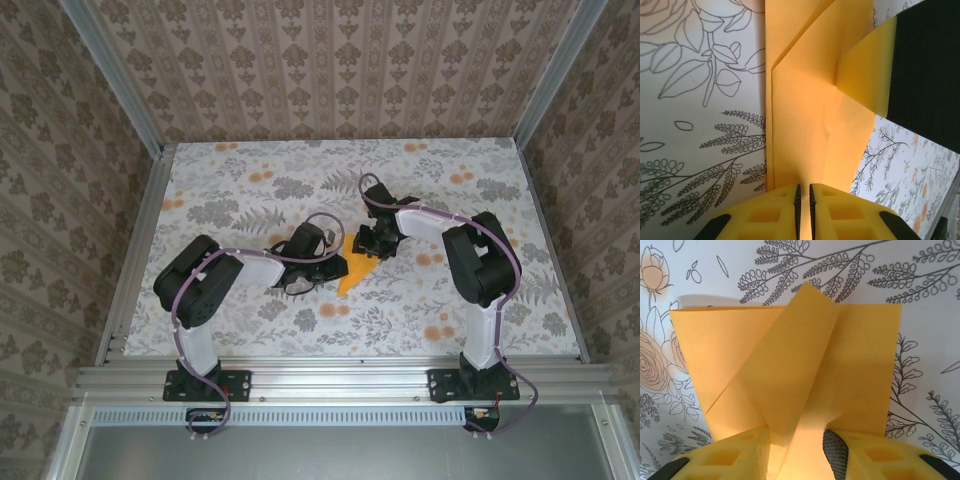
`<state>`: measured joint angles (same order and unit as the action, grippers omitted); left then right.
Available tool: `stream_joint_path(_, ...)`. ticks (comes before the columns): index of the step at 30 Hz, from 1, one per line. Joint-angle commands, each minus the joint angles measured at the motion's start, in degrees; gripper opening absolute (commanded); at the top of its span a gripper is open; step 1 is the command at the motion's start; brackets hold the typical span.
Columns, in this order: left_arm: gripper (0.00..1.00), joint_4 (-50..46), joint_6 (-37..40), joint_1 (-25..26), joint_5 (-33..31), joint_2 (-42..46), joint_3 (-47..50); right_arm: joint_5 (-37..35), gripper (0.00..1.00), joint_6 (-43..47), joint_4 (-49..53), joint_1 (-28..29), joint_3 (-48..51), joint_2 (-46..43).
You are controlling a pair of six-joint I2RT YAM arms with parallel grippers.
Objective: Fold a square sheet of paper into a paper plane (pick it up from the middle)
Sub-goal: Fourth fold the wing at the center of the table.
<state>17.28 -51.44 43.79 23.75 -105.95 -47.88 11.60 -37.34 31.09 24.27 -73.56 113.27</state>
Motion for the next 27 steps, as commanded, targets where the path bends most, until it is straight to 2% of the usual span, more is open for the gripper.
stream_joint_path(1, 0.15, -2.1, 1.5, 0.0, -1.0, -1.6, -1.0, -10.6, 0.4, -0.5, 6.7, -0.9, 3.5, 6.5)
stream_joint_path(12, 0.08, -8.7, 3.1, 0.1, -3.2, -2.0, -1.7, -9.6, 0.41, 0.7, 7.0, -1.0, 1.8, 5.8)
stream_joint_path(20, 0.02, -11.3, 3.5, 0.1, -2.6, -3.7, -2.4, 0.4, 0.41, 3.1, 0.0, -1.0, 1.0, -4.4)
stream_joint_path(27, 0.01, -13.5, 4.1, 0.1, -2.2, -4.6, -2.9, 7.5, 0.39, 2.9, -10.2, -1.4, 6.3, -12.2)
